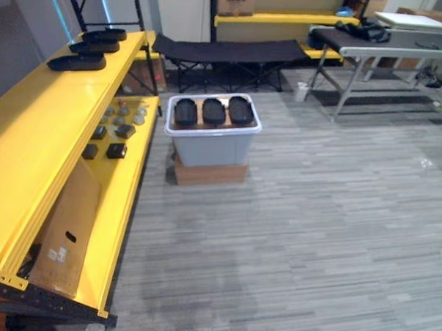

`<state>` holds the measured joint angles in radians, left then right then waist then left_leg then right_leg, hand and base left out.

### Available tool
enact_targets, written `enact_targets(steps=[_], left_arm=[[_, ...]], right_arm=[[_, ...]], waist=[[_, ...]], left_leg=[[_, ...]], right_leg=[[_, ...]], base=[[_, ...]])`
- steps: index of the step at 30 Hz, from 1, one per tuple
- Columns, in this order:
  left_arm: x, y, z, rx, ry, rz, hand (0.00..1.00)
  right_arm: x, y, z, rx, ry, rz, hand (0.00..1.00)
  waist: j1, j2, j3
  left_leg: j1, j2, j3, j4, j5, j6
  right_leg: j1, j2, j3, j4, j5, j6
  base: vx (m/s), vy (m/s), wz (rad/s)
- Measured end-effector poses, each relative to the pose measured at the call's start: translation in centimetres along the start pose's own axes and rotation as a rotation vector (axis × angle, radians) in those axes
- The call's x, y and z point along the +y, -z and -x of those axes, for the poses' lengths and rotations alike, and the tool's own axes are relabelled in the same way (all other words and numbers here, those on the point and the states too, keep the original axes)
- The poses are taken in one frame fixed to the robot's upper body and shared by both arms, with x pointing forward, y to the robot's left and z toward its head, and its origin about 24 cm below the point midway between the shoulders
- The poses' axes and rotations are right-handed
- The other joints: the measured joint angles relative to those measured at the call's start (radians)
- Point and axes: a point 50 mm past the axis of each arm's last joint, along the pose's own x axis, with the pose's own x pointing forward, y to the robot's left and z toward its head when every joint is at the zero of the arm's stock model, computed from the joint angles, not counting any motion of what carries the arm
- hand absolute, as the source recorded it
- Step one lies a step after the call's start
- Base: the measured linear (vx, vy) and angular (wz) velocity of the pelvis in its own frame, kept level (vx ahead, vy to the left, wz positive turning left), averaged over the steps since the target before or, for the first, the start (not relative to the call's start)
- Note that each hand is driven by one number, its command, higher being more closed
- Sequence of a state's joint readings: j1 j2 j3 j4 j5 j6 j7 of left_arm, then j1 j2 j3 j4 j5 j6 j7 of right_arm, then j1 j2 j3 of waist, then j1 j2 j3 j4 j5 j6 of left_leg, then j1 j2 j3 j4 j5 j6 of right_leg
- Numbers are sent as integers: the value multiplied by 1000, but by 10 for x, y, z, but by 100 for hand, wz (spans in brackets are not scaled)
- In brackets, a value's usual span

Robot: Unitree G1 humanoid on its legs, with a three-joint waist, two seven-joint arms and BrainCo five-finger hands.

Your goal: Walk over and take plastic housings, then place them on the shelf

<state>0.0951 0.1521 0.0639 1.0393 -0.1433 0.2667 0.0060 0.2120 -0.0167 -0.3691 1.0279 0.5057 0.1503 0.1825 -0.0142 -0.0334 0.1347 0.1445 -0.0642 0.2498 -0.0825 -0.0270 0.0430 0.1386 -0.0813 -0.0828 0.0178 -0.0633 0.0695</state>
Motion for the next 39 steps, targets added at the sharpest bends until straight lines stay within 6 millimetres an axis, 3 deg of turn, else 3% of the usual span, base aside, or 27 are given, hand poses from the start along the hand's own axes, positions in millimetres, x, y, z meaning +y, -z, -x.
enact_targets(steps=[17, 27, 39], left_arm=[[-3, -4, -1, 7, 15, 107, 0], [-2, -3, -1, 11, 12, 105, 0], [0, -2, -1, 13, -2, 69, 0]], right_arm=[[4, -6, -1, -9, -2, 38, 0], [5, -7, -2, 10, 8, 94, 0], [10, -10, -3, 19, 9, 151, 0]], waist=[[-27, 1, 21], [-29, 1, 8], [-35, -4, 8]], left_leg=[[23, 1, 12, -9, 5, -9], [13, -10, 24, -8, -8, 13], [30, -11, 28, -8, -6, 0]], right_leg=[[21, -6, -25, -9, -7, 10], [29, -12, -37, -47, 26, 18], [42, -14, -55, -43, 24, 16]], base=[[-49, -4, -1], [54, 19, -2], [29, -4, 1]])
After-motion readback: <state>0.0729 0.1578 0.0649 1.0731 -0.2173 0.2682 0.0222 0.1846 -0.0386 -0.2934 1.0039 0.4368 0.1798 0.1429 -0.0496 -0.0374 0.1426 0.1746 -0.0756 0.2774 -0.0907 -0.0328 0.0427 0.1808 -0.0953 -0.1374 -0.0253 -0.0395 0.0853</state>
